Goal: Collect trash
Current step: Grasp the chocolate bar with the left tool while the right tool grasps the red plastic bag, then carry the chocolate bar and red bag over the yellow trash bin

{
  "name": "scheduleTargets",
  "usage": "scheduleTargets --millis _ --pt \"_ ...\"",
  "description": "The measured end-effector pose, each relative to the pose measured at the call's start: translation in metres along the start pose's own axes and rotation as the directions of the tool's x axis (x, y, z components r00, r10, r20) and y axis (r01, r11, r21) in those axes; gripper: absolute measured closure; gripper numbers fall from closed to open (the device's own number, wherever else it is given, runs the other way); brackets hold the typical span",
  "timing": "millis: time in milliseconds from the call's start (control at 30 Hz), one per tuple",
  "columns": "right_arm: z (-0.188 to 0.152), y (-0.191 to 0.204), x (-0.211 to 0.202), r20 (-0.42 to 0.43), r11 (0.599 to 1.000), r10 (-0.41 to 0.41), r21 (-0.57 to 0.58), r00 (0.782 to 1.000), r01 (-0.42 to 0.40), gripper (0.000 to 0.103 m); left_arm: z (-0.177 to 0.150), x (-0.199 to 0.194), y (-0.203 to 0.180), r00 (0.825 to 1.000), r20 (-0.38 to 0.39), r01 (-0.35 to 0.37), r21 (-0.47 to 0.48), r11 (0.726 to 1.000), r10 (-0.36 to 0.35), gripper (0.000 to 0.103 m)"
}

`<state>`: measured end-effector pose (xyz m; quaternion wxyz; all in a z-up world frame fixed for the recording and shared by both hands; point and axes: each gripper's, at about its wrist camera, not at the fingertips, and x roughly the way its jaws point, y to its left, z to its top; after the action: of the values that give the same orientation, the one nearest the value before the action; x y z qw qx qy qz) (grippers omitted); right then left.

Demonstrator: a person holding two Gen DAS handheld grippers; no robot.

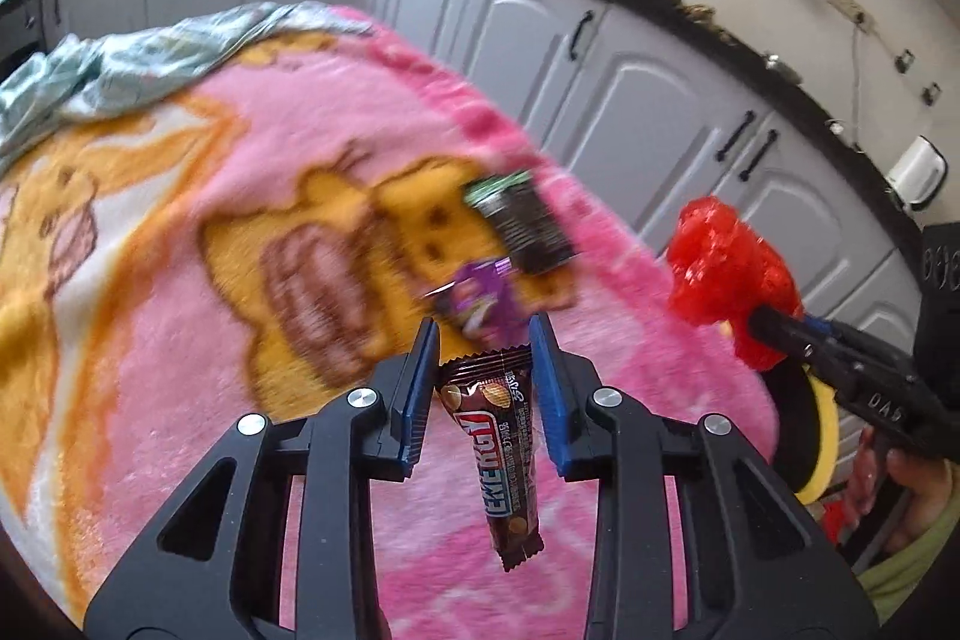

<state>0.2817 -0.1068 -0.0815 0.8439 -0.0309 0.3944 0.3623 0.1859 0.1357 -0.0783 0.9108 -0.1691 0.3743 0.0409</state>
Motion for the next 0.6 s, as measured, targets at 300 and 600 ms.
scheduleTargets --millis 300,600 --pt "-0.022 -0.044 -0.063 0.065 0.995 -0.072 0.074 0.995 0.067 0.073 0.02 -0.007 -0.071 0.994 0.054 0.087 0.098 0.991 -0.093 0.079" --pt "-0.046 -0.086 -0.117 0.123 0.977 -0.151 0.168 0.981 0.129 0.073 0.023 0.001 -0.152 0.979 0.053 0.184 0.199 0.962 -0.198 0.079"
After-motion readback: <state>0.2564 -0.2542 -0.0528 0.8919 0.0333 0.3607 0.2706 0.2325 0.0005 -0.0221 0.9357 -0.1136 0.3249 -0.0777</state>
